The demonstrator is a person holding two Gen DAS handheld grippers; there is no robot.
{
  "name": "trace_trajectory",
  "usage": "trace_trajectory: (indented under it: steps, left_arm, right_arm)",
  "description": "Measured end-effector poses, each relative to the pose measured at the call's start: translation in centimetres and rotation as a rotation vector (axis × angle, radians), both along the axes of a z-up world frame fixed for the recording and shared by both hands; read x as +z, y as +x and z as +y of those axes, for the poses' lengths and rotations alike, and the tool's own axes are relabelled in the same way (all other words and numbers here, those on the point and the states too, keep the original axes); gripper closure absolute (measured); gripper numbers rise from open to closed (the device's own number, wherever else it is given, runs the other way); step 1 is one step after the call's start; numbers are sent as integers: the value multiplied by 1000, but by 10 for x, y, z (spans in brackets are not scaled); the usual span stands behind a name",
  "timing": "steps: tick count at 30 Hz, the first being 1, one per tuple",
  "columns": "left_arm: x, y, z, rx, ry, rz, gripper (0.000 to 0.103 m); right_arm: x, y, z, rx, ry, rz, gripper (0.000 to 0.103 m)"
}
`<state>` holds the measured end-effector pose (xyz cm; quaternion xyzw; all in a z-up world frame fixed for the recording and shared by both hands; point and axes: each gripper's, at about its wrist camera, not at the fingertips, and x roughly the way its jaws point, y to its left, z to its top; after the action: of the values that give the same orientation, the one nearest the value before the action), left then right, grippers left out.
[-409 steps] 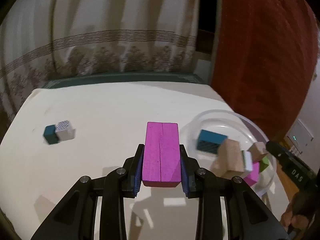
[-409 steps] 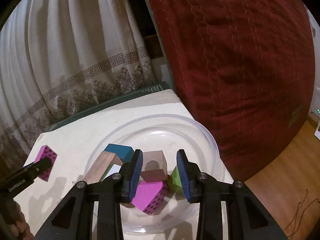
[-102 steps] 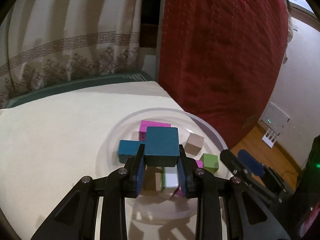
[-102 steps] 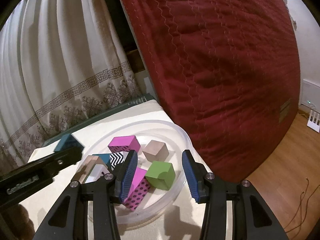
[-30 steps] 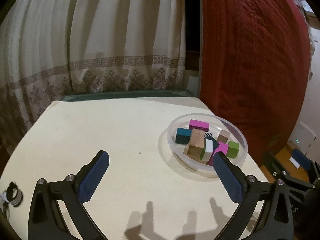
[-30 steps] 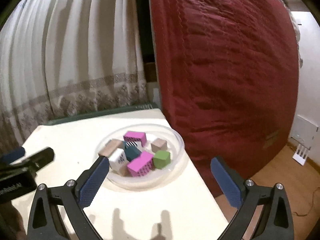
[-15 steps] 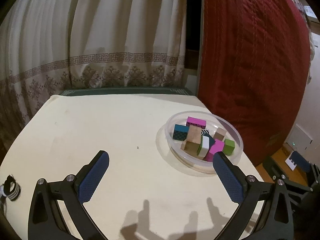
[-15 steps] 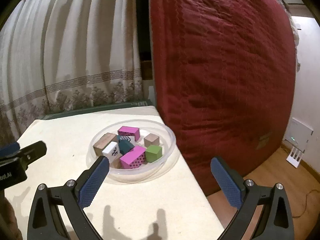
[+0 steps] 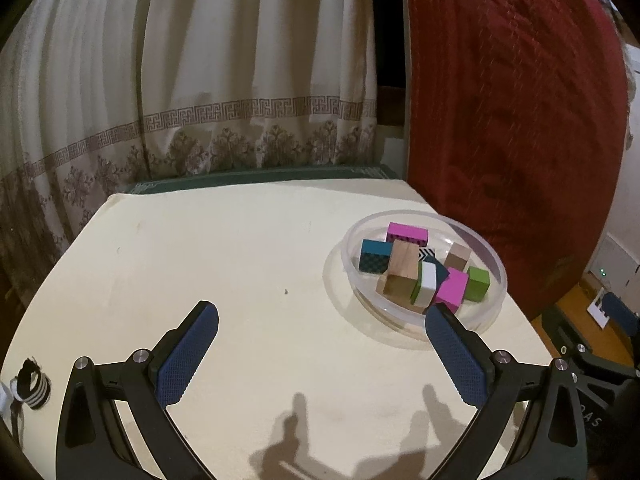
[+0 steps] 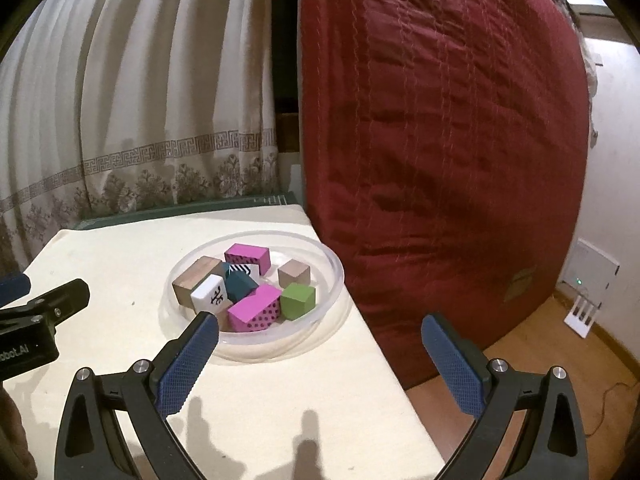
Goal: Organize rigid objects
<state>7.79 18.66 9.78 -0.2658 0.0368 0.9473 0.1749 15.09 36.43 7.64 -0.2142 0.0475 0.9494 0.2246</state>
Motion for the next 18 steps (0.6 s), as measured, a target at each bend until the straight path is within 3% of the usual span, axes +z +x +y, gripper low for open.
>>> trace_trajectory:
  steps: [10, 18]
  left_arm:
    - [-9, -10, 11, -45, -12, -58, 0]
    - [-3, 0, 19, -87, -9, 7, 0]
  right_arm:
    - [-4, -3, 2, 3, 5, -19, 0]
    - [-7, -3, 3, 24, -19, -29, 0]
